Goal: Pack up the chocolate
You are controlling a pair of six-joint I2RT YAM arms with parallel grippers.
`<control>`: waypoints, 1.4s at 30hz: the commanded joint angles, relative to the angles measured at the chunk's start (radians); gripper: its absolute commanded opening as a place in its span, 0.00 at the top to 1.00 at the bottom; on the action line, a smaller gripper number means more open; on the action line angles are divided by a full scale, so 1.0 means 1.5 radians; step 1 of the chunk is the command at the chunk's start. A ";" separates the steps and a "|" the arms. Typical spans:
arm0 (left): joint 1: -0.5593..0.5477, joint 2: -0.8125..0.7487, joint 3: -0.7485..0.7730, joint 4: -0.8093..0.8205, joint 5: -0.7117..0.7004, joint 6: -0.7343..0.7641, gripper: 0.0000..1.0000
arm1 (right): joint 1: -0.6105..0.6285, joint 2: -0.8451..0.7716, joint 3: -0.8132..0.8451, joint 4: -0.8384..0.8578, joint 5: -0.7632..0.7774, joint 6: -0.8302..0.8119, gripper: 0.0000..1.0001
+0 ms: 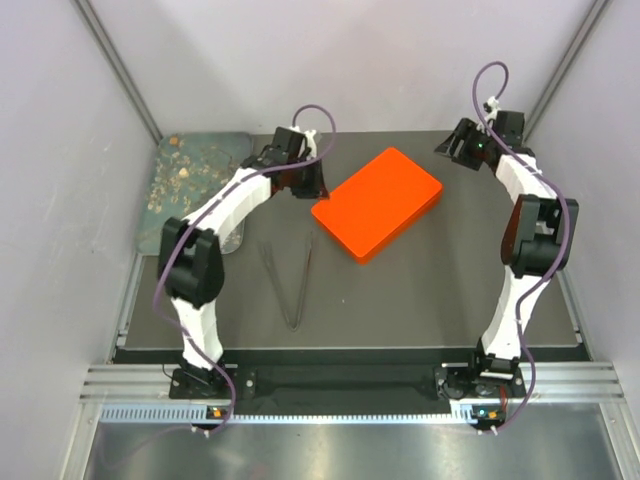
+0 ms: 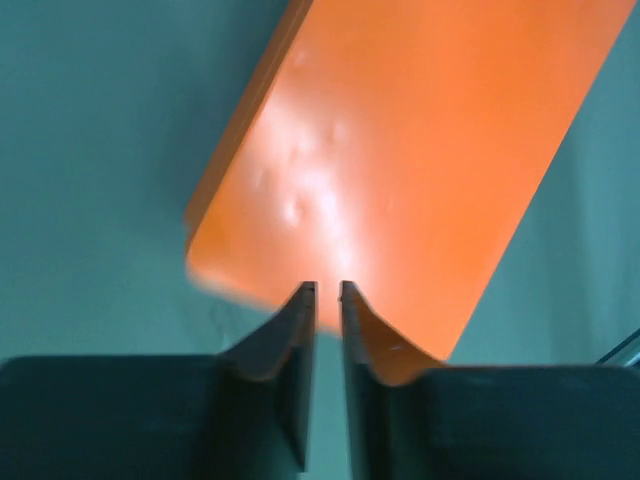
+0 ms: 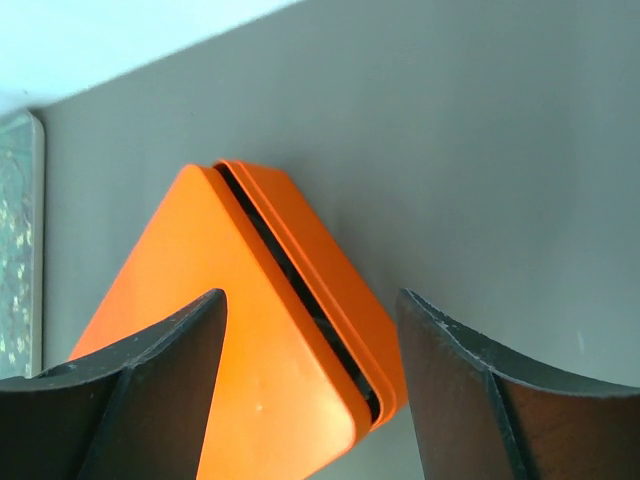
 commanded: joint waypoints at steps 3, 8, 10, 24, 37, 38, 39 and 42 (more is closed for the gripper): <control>-0.008 -0.188 -0.141 -0.047 -0.126 0.051 0.98 | 0.002 0.048 0.022 -0.005 -0.041 -0.009 0.32; -0.034 -0.198 -0.190 -0.049 -0.107 0.029 1.00 | 0.007 0.064 0.022 0.006 -0.042 -0.003 0.32; -0.048 -0.176 -0.197 -0.050 -0.112 0.013 1.00 | 0.008 0.070 0.022 0.011 -0.043 0.001 0.32; -0.099 -0.056 -0.170 -0.040 -0.155 -0.057 1.00 | 0.013 0.092 0.030 0.017 -0.052 0.004 0.31; -0.113 -0.007 -0.129 0.005 -0.132 -0.068 1.00 | 0.027 0.118 0.022 0.035 -0.105 -0.003 0.31; -0.113 -0.005 -0.123 0.005 -0.129 -0.069 1.00 | 0.028 0.119 0.020 0.039 -0.110 -0.003 0.31; -0.114 -0.001 -0.121 0.004 -0.129 -0.069 1.00 | 0.028 0.121 0.017 0.040 -0.117 -0.004 0.32; -0.115 0.010 -0.110 0.004 -0.127 -0.069 1.00 | 0.029 0.122 0.001 0.059 -0.144 0.003 0.32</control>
